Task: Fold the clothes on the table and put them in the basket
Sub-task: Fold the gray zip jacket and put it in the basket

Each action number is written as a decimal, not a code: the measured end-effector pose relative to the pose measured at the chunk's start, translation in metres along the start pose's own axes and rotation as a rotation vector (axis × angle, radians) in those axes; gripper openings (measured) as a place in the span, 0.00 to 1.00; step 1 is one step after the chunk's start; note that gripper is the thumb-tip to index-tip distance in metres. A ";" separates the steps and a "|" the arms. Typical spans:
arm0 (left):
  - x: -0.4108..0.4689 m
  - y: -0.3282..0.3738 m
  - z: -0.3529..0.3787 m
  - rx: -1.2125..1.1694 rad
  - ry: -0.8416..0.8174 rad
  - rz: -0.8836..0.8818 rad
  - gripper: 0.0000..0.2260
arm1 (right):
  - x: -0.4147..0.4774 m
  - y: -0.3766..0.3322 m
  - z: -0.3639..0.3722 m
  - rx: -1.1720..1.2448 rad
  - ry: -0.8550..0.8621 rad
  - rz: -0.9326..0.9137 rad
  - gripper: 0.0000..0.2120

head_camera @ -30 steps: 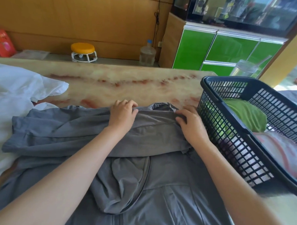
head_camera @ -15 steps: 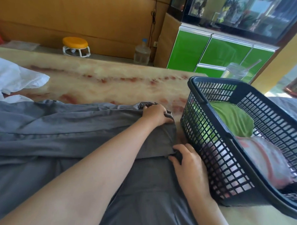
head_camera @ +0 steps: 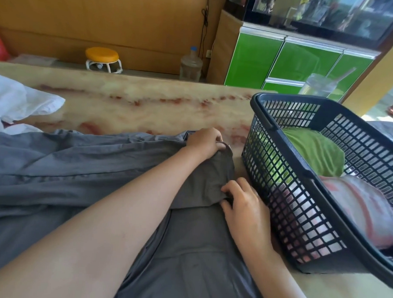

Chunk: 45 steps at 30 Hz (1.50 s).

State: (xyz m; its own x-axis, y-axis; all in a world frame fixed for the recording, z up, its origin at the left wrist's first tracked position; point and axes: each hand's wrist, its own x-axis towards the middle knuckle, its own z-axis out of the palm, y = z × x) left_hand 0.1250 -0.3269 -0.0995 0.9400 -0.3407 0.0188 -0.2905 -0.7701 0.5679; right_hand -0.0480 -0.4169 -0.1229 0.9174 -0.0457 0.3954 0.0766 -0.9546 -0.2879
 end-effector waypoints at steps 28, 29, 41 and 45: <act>-0.098 -0.046 -0.007 0.501 -0.242 0.201 0.26 | 0.016 -0.023 -0.016 -0.151 -0.591 0.008 0.30; -0.103 -0.047 -0.014 0.531 -0.199 0.194 0.27 | 0.022 -0.029 -0.017 -0.112 -0.582 0.022 0.27; -0.160 -0.106 -0.051 0.411 -0.091 -0.098 0.31 | 0.099 -0.026 0.029 -0.071 -0.563 0.229 0.33; -0.183 -0.135 -0.065 0.466 0.005 -0.319 0.32 | 0.105 -0.016 0.054 -0.144 -0.628 0.201 0.33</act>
State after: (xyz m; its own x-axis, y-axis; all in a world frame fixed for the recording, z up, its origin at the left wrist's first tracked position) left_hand 0.0038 -0.1254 -0.1266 0.9947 -0.0498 -0.0895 -0.0387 -0.9918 0.1222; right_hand 0.0684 -0.3902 -0.1234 0.9646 -0.0880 -0.2486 -0.1319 -0.9772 -0.1662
